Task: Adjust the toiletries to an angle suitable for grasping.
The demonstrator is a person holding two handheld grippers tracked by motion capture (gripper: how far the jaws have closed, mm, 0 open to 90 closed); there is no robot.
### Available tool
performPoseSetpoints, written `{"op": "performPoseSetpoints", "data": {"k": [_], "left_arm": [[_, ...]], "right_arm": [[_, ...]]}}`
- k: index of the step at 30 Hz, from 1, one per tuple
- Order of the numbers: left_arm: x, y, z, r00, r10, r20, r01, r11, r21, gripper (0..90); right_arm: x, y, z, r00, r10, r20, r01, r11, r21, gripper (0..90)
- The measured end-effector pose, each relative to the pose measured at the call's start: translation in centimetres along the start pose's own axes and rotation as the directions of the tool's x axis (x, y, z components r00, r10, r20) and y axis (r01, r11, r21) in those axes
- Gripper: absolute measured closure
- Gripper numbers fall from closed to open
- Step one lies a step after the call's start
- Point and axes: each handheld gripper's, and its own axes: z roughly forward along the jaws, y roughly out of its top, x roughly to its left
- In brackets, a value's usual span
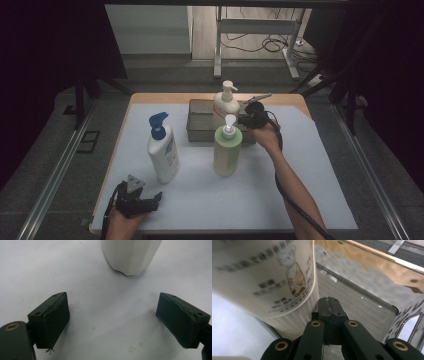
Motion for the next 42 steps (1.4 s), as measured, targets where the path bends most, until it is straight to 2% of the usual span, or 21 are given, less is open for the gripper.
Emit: {"op": "performPoseSetpoints", "data": {"k": [10,42], "left_arm": [[0.0,0.0,0.0,1.0,-0.001,0.001,0.001,1.0,0.0,11.3],[0.0,0.0,0.0,1.0,-0.001,0.001,0.001,1.0,0.001,11.2]], "right_arm": [[0.1,-0.1,0.7,1.0,0.006,0.004,-0.006,1.0,0.027,89.3],[1.9,1.2,2.7,0.9955,-0.01,-0.094,0.015,0.998,0.054,89.3]]}}
